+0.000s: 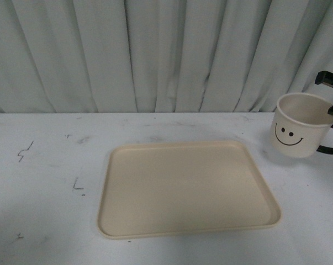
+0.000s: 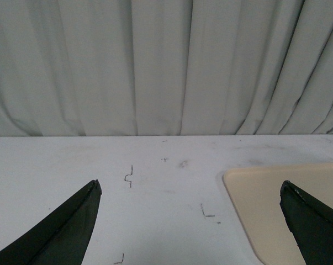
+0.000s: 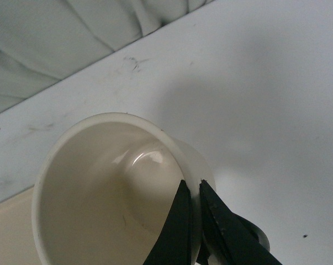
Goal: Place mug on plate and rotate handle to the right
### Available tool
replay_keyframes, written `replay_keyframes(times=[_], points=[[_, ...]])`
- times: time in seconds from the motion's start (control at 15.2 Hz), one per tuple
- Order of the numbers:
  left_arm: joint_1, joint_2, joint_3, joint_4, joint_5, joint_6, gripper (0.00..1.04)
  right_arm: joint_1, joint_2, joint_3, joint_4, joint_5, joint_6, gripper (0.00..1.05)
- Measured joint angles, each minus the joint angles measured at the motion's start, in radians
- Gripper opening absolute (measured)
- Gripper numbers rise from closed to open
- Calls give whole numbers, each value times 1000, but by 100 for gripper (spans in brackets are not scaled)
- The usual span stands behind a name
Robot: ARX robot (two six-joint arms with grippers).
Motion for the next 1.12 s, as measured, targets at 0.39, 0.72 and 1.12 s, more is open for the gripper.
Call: replay_keyframes(times=[0.39, 0.72, 1.12], points=[[0, 0, 0, 0, 0, 0, 98, 99, -5, -68, 18, -35, 63, 3], [0, 0, 0, 0, 0, 0, 98, 134, 48, -39, -16, -70, 24, 3], [0, 0, 0, 0, 0, 0, 98, 134, 55, -5, -72, -160, -183, 3]])
